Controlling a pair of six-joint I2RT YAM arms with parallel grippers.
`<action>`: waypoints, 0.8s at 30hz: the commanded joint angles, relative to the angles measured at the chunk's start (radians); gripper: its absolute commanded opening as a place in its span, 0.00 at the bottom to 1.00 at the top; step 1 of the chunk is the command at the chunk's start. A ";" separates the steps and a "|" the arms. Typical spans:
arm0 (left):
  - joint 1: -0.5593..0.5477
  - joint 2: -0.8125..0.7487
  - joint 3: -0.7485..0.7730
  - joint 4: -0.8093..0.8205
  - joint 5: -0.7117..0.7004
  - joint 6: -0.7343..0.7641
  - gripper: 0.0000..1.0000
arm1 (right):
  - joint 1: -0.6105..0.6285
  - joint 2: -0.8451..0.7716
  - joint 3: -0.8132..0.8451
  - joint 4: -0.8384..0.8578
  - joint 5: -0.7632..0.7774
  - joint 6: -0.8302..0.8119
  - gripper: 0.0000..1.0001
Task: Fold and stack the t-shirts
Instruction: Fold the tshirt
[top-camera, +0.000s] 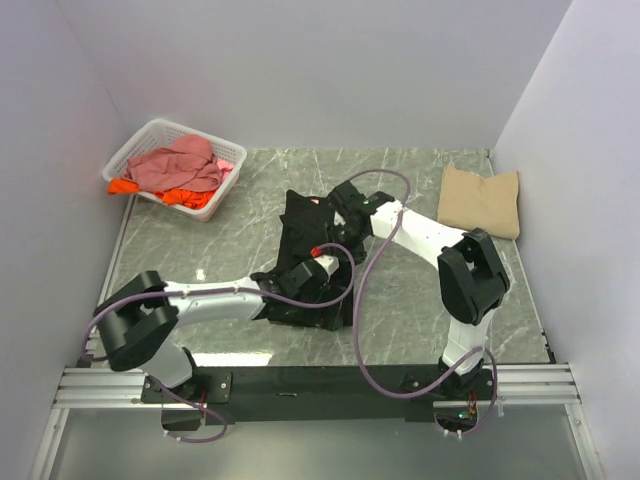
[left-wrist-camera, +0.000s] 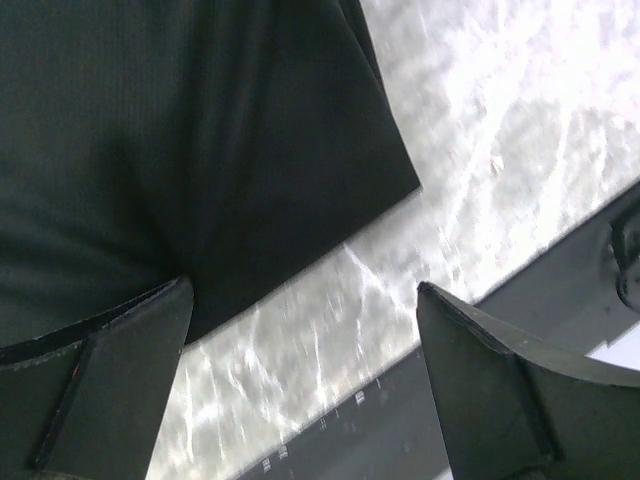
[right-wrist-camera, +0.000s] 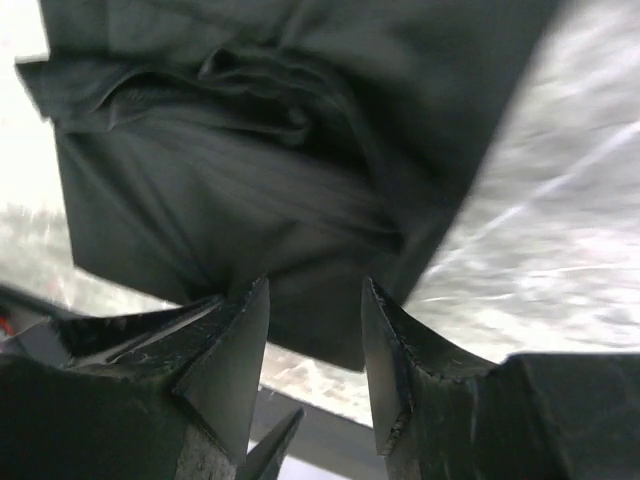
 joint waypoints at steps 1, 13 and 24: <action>-0.018 -0.107 0.009 -0.090 -0.064 -0.067 0.99 | 0.048 -0.040 -0.018 0.050 -0.083 0.049 0.49; -0.003 -0.302 -0.126 -0.066 -0.198 -0.138 0.99 | 0.133 0.043 0.008 0.095 -0.150 0.095 0.49; -0.004 -0.204 -0.218 0.091 -0.175 -0.072 0.99 | 0.130 0.186 0.106 0.087 -0.136 0.086 0.49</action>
